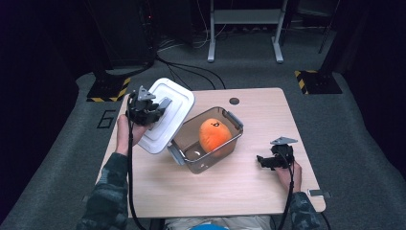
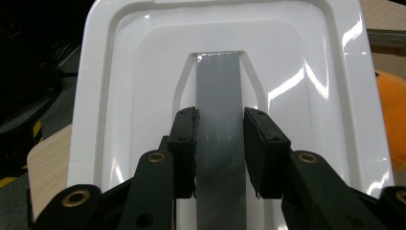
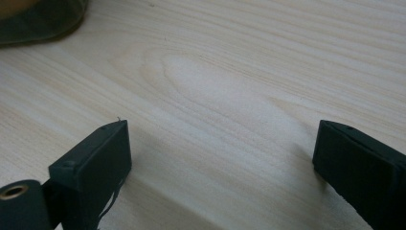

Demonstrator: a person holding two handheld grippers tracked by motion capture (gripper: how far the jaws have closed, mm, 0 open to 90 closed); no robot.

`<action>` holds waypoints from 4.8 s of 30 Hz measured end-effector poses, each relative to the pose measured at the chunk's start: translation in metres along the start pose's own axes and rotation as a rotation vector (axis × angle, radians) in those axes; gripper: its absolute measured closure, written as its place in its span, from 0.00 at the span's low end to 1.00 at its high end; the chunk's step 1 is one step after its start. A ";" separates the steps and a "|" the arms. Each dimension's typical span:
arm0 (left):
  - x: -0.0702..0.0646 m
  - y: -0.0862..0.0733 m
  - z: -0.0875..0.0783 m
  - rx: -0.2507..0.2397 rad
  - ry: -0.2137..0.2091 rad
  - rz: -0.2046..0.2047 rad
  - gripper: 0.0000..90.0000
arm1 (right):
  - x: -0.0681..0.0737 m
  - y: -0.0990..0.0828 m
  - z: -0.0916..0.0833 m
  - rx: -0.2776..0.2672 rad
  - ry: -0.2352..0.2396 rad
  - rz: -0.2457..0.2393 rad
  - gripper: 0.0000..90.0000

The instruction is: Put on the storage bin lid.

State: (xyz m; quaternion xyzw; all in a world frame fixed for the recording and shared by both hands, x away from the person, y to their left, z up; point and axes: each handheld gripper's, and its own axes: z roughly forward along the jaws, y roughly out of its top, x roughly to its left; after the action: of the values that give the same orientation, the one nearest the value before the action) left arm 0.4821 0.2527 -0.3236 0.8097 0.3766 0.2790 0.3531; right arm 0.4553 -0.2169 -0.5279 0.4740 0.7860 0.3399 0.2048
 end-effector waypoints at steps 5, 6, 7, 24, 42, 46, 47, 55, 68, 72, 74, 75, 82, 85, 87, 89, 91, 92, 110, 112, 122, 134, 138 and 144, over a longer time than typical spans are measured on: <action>-0.009 0.008 0.003 -0.001 -0.020 0.025 0.74 | 0.000 0.000 0.000 0.000 0.000 0.001 0.06; -0.011 0.009 0.004 -0.002 -0.023 0.031 0.74 | 0.000 0.000 0.000 0.000 0.000 0.001 0.06; -0.012 0.010 0.004 -0.002 -0.026 0.035 0.74 | 0.000 0.000 0.000 -0.001 0.000 0.002 0.06; -0.037 0.029 0.015 0.004 -0.074 0.090 0.74 | 0.000 0.000 0.000 -0.001 0.001 0.003 0.06; -0.066 0.049 0.019 0.042 -0.148 0.143 0.74 | 0.000 0.000 0.000 -0.002 0.004 0.005 0.06; -0.074 0.052 0.026 0.059 -0.175 0.150 0.74 | 0.000 0.000 0.000 -0.001 0.004 0.005 0.06; -0.075 0.052 0.027 0.064 -0.181 0.151 0.74 | 0.000 0.000 0.000 -0.001 0.004 0.004 0.06; -0.090 0.056 0.040 0.100 -0.227 0.165 0.74 | 0.000 0.000 0.000 -0.001 0.002 0.001 0.06; -0.110 0.056 0.069 0.186 -0.263 0.208 0.74 | 0.000 0.000 0.000 -0.003 0.002 0.007 0.06; -0.113 0.056 0.076 0.200 -0.265 0.208 0.74 | 0.000 0.000 0.000 -0.003 0.003 0.007 0.06; -0.114 0.055 0.078 0.210 -0.262 0.205 0.74 | 0.000 0.000 0.000 -0.003 0.003 0.007 0.06; -0.115 0.054 0.080 0.215 -0.260 0.207 0.74 | 0.000 0.000 0.000 -0.003 0.003 0.008 0.06; -0.116 0.048 0.092 0.248 -0.258 0.196 0.74 | 0.000 0.000 0.000 -0.001 0.005 0.000 0.06; -0.116 0.047 0.095 0.244 -0.272 0.190 0.74 | 0.000 0.000 0.000 -0.002 0.005 0.003 0.06; -0.117 0.047 0.095 0.243 -0.269 0.191 0.74 | 0.000 0.000 0.000 -0.002 0.005 0.003 0.06; -0.118 0.046 0.096 0.245 -0.275 0.195 0.74 | 0.000 0.000 0.000 -0.002 0.004 0.002 0.06; -0.120 0.044 0.097 0.255 -0.277 0.203 0.74 | 0.000 0.000 0.000 -0.002 0.004 0.001 0.06; -0.121 0.043 0.097 0.252 -0.275 0.208 0.74 | 0.000 0.000 0.000 -0.002 0.004 -0.001 0.06; -0.114 0.036 0.094 0.212 -0.273 0.128 0.48 | 0.000 0.000 0.000 -0.003 0.005 0.002 0.07; -0.110 0.035 0.089 0.195 -0.276 0.110 0.39 | 0.000 0.000 0.000 -0.003 0.004 0.001 0.07; -0.084 0.025 0.056 0.136 -0.238 0.050 0.17 | 0.000 0.000 0.000 -0.002 0.004 0.001 0.07; -0.050 -0.002 0.022 0.091 -0.149 -0.009 0.15 | 0.000 0.000 0.000 -0.002 0.003 -0.001 0.07; -0.036 -0.018 0.015 0.098 -0.119 -0.032 0.15 | 0.000 0.000 0.000 -0.002 0.003 -0.001 0.07; -0.019 -0.041 0.010 0.106 -0.088 -0.072 0.13 | 0.000 0.000 0.000 -0.003 0.002 0.000 0.07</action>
State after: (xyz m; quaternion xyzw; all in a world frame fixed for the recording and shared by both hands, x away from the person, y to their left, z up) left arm 0.4618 0.2528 -0.3649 0.8247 0.4039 0.2097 0.3357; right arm 0.4552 -0.2170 -0.5278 0.4734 0.7858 0.3414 0.2047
